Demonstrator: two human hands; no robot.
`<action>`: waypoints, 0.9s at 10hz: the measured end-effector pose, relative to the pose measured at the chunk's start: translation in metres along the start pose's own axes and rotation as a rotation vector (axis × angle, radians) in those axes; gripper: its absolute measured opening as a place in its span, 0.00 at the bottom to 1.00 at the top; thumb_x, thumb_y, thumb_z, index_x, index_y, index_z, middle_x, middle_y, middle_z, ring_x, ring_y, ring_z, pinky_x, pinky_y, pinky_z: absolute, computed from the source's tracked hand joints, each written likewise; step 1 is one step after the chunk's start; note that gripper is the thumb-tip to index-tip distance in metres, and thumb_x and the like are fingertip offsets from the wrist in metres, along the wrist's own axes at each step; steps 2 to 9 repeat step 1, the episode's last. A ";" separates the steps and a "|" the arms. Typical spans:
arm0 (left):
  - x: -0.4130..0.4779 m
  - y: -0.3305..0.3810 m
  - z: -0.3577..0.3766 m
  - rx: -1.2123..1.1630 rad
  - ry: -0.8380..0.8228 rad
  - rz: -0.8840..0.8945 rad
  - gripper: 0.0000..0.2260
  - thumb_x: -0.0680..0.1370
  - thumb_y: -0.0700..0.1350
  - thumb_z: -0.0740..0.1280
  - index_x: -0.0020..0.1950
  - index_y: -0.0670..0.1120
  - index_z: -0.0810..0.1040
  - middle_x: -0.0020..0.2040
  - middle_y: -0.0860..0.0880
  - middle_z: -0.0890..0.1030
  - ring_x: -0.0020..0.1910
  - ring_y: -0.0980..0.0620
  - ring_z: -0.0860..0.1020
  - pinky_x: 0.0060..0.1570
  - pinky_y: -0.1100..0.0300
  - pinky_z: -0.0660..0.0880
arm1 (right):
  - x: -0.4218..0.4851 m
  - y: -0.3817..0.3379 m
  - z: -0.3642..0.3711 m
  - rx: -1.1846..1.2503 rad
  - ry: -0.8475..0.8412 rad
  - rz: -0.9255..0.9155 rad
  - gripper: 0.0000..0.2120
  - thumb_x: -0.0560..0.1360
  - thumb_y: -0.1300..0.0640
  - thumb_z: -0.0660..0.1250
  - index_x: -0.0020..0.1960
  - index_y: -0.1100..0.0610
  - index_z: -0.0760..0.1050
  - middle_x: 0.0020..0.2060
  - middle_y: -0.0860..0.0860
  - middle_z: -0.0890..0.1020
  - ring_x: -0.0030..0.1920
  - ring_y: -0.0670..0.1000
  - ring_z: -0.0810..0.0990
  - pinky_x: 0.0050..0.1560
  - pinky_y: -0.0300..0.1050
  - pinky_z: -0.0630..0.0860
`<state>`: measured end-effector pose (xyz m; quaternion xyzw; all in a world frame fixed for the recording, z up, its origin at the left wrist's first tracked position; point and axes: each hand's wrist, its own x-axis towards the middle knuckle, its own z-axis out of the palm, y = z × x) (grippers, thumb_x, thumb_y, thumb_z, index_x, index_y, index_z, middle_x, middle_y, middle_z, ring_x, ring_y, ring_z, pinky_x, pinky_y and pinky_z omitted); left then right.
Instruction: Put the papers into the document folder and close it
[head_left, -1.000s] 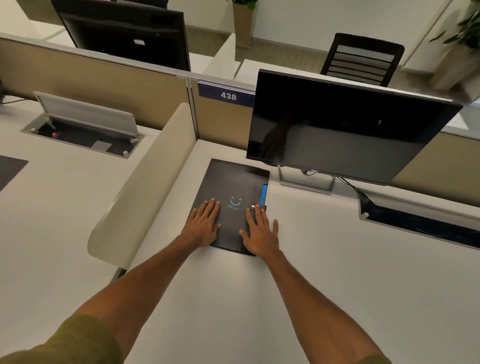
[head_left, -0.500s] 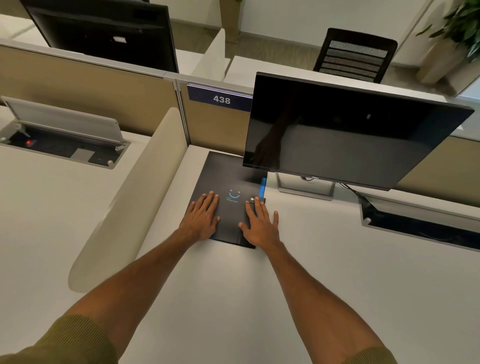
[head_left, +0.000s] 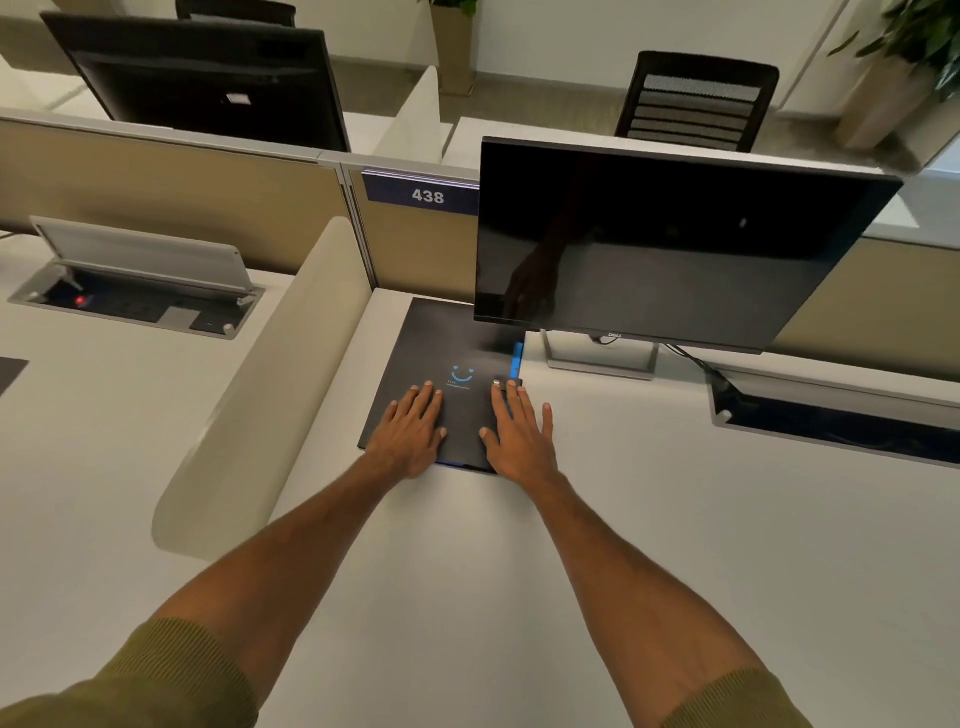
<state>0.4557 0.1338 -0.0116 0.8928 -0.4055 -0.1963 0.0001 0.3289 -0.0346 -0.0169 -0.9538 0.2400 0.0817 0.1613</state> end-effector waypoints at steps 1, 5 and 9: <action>-0.014 0.027 0.006 0.043 0.021 0.041 0.31 0.89 0.57 0.49 0.88 0.47 0.41 0.89 0.46 0.41 0.88 0.43 0.42 0.86 0.41 0.46 | -0.019 0.010 -0.004 -0.027 0.021 0.002 0.36 0.85 0.41 0.53 0.85 0.51 0.41 0.85 0.54 0.44 0.85 0.56 0.43 0.81 0.65 0.41; -0.014 0.027 0.006 0.043 0.021 0.041 0.31 0.89 0.57 0.49 0.88 0.47 0.41 0.89 0.46 0.41 0.88 0.43 0.42 0.86 0.41 0.46 | -0.019 0.010 -0.004 -0.027 0.021 0.002 0.36 0.85 0.41 0.53 0.85 0.51 0.41 0.85 0.54 0.44 0.85 0.56 0.43 0.81 0.65 0.41; -0.014 0.027 0.006 0.043 0.021 0.041 0.31 0.89 0.57 0.49 0.88 0.47 0.41 0.89 0.46 0.41 0.88 0.43 0.42 0.86 0.41 0.46 | -0.019 0.010 -0.004 -0.027 0.021 0.002 0.36 0.85 0.41 0.53 0.85 0.51 0.41 0.85 0.54 0.44 0.85 0.56 0.43 0.81 0.65 0.41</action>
